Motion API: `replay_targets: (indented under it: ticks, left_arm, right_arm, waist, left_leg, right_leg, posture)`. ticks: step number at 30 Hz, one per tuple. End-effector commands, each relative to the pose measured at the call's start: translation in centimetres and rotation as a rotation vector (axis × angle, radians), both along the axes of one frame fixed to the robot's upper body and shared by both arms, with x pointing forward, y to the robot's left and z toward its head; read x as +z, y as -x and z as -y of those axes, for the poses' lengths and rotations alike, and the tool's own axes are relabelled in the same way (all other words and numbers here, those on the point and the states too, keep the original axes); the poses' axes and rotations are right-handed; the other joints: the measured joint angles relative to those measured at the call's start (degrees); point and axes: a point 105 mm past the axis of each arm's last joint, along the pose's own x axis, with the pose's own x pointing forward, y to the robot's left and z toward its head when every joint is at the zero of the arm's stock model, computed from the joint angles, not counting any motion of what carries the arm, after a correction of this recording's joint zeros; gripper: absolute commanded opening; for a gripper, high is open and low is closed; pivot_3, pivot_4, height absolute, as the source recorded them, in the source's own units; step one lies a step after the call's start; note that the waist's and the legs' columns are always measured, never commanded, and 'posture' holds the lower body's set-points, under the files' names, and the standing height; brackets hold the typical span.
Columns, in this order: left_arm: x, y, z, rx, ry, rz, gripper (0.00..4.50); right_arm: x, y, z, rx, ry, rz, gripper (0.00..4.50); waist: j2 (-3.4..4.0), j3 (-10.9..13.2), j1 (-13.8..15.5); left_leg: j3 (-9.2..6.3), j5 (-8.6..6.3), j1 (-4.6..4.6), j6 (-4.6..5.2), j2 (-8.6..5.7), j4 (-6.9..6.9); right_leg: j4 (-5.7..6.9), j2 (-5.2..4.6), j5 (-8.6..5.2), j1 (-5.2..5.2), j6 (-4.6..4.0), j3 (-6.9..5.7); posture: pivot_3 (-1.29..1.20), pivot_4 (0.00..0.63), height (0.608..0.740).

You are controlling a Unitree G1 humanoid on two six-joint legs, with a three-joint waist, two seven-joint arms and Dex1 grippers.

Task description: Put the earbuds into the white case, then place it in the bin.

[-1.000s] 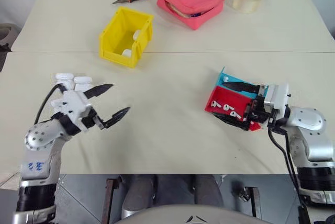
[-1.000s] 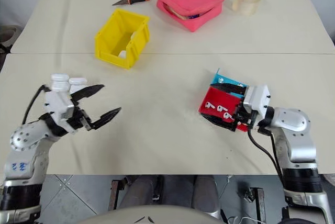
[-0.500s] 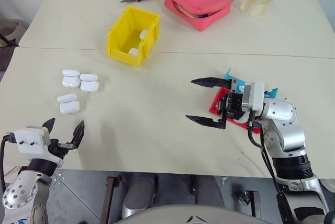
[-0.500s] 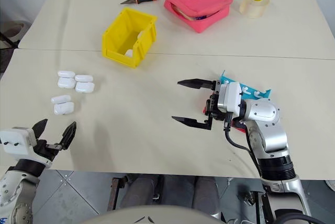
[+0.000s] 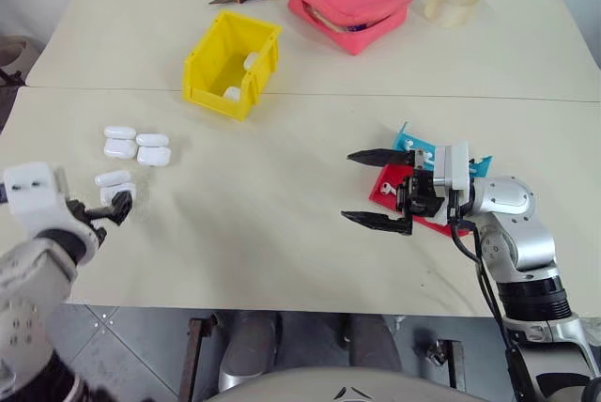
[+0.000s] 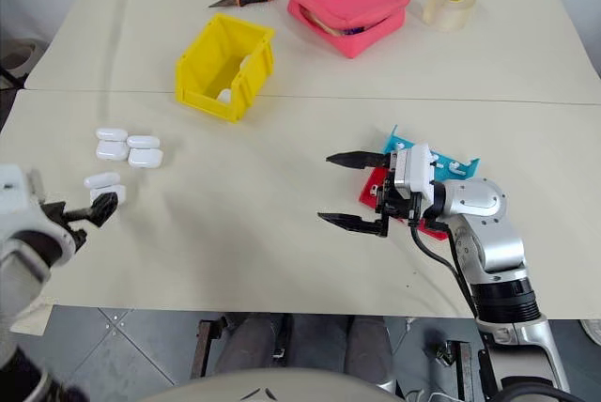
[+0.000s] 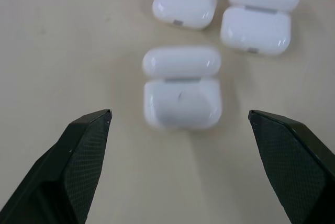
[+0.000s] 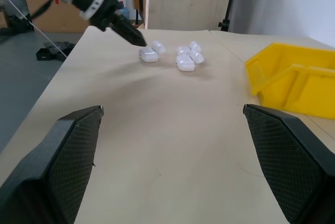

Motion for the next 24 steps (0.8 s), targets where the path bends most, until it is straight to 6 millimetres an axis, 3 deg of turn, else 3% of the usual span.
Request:
replay_targets:
  ticks: [1, 24]
  left_arm:
    - [-0.5, -0.3, -1.1, 0.046, 0.014, -0.061, 4.46]
    - [-2.4, -2.5, -1.6, 0.093, 0.062, -0.170, 4.46]
  right_arm:
    - [0.7, 0.5, -0.2, 0.003, -0.015, 0.038, 4.50]
    - [0.6, 1.4, -0.3, -0.086, -0.049, 0.045, 4.50]
  waist:
    - [0.00, 0.00, -0.55]
    - [-0.03, 0.00, -1.07]
  left_leg:
    - [0.05, -0.02, -0.01, -0.03, 0.02, -0.01]
    - [0.11, 0.00, -0.12, -0.22, 0.16, -0.03]
  right_leg:
    - [0.01, 0.02, -0.01, -0.08, -0.02, 0.06]
    - [0.13, 0.15, -0.07, -0.37, -0.13, 0.11]
  posture:
    - [0.00, 0.150, 0.740]
    - [0.00, 0.150, 0.740]
